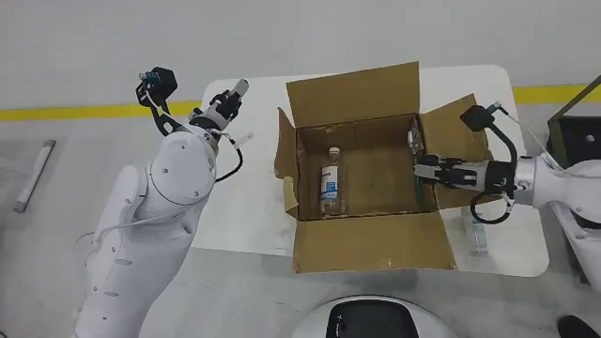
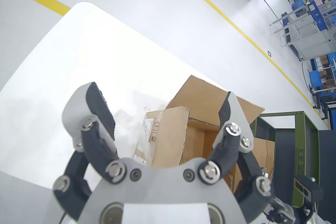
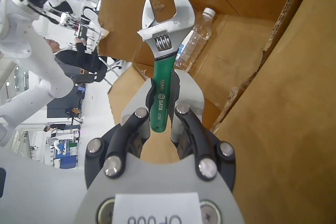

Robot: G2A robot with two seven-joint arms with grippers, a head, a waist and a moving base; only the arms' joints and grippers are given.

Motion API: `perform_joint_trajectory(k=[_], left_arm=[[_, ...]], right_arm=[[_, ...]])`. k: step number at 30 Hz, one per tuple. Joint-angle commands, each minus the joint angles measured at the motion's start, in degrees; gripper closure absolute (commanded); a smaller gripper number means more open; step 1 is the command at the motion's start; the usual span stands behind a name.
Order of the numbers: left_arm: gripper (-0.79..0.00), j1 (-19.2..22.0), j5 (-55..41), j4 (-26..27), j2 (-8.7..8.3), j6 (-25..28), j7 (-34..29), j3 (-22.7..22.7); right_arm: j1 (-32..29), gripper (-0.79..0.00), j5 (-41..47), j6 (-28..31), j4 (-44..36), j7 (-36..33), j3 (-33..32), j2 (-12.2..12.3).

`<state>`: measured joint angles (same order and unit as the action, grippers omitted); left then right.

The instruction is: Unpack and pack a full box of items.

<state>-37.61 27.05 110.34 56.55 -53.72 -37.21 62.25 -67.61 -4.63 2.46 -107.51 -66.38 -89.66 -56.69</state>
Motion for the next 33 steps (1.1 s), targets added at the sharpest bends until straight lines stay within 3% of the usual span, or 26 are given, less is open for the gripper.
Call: perform_joint_trajectory(k=[1, 10, 14, 23, 27, 33], left_arm=[[-0.785, -0.67, 0.03, -0.35, -0.01, 0.99, 0.79, 0.22], [-0.785, -4.95, 0.17, -0.66, -0.31, -0.37, 4.47, 5.95], [-0.785, -5.38, 0.28, -0.52, -0.36, -0.36, 4.46, 6.38], [-0.785, -5.38, 0.28, -0.52, -0.36, -0.36, 4.46, 6.38], [-0.785, -5.38, 0.28, -0.52, -0.36, -0.36, 4.46, 6.38], [-0.785, -5.38, 0.28, -0.52, -0.36, -0.36, 4.46, 6.38]], right_arm=[[-0.09, 0.000, 0.46, 0.08, -0.07, -0.04, -0.27, 0.01], [-0.80, 0.000, -0.44, 0.20, -0.56, 0.81, -0.18, 0.08], [-0.47, 0.000, -1.65, -1.10, -1.43, 2.75, 0.97, 0.13], [10.67, 0.000, -17.56, -13.88, 3.32, 8.59, 18.26, -1.51], [17.18, 0.000, -25.37, -22.82, 7.25, 6.20, 26.56, -2.75], [24.55, 0.000, -34.24, -30.38, 12.26, 1.60, 36.59, -4.72]])
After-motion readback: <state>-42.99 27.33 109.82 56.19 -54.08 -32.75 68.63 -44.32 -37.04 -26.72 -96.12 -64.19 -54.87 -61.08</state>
